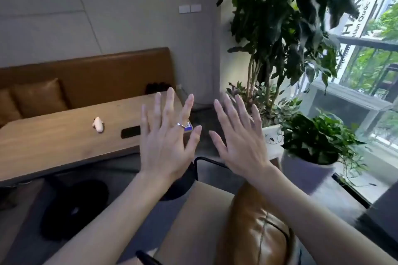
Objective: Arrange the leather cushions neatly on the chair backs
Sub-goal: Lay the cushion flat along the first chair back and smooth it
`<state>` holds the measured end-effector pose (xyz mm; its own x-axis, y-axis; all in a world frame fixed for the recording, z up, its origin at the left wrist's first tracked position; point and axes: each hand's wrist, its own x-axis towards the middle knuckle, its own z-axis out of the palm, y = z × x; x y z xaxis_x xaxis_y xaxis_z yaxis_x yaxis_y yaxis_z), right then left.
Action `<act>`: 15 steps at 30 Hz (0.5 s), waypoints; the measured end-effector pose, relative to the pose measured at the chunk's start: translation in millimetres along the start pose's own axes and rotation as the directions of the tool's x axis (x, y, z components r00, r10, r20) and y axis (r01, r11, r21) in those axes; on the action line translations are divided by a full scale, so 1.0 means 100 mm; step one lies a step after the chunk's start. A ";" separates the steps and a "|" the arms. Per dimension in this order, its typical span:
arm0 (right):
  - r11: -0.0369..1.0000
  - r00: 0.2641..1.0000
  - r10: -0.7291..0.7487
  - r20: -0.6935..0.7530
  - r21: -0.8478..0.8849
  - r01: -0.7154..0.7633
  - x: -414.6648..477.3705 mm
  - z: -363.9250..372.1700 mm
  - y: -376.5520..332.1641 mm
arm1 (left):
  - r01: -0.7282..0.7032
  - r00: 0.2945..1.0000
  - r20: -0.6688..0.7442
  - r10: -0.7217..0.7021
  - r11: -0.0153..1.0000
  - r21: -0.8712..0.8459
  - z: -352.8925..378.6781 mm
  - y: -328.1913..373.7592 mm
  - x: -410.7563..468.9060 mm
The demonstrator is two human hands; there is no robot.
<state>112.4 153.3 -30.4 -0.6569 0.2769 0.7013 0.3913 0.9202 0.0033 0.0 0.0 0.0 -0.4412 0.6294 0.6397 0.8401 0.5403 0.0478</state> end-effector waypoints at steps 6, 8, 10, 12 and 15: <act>0.990 0.972 0.138 0.191 -0.003 -0.140 -1.08 0.77 0.50 | -0.003 0.976 0.216 0.008 1.000 -0.025 1.08 0.52 -0.63; 0.983 0.946 0.182 0.267 -0.015 -0.185 -1.41 0.95 0.64 | 0.016 0.958 0.288 0.001 0.998 -0.057 1.35 0.68 -0.88; 0.971 0.906 0.231 0.356 -0.025 -0.237 -1.74 1.11 0.76 | 0.052 0.932 0.362 -0.012 0.994 -0.100 1.55 0.86 -1.14; 0.951 0.855 0.285 0.434 -0.021 -0.307 -2.03 1.23 0.84 | 0.085 0.899 0.438 -0.017 0.987 -0.136 1.72 1.03 -1.37; 0.900 0.773 0.380 0.508 -0.012 -0.435 -2.32 1.34 0.92 | 0.128 0.831 0.557 0.008 0.971 -0.204 1.90 1.29 -1.71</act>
<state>214.5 210.4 -288.7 -0.6863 0.7042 0.1817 0.6457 0.7050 -0.2935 124.1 68.1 -249.5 -0.5358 0.8379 0.1044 0.8234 0.4911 0.2844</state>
